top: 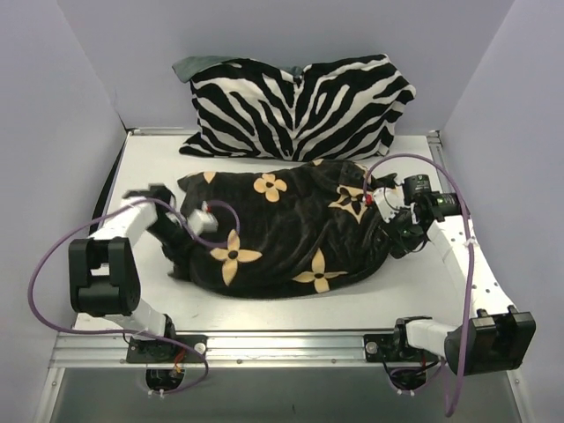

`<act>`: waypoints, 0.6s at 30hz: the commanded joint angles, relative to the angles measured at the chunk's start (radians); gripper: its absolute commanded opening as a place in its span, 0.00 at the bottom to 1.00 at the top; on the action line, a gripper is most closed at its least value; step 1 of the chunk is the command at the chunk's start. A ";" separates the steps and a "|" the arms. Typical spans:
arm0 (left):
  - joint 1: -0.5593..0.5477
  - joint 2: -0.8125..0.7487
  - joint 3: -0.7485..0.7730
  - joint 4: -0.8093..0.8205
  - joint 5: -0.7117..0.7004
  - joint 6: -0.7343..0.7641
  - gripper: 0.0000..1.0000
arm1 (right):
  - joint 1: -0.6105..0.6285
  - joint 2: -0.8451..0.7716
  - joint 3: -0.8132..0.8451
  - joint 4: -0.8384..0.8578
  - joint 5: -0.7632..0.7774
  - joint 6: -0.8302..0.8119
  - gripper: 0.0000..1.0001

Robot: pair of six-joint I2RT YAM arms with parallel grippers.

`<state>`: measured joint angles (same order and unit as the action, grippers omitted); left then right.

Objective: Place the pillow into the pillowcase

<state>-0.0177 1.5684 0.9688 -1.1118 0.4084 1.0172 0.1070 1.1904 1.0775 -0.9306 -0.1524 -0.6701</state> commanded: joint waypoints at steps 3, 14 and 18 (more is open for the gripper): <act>0.257 0.036 0.640 -0.046 0.286 -0.242 0.00 | -0.075 0.083 0.287 -0.025 0.005 0.015 0.00; 0.438 -0.017 1.148 0.210 0.348 -0.836 0.00 | -0.139 0.192 0.956 -0.020 0.053 0.009 0.00; 0.533 -0.207 1.043 0.341 0.348 -0.902 0.00 | -0.142 0.036 0.891 0.045 0.096 -0.037 0.00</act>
<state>0.4408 1.5211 2.0331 -0.9672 0.7483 0.2562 -0.0193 1.3643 1.9812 -0.9314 -0.1486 -0.6659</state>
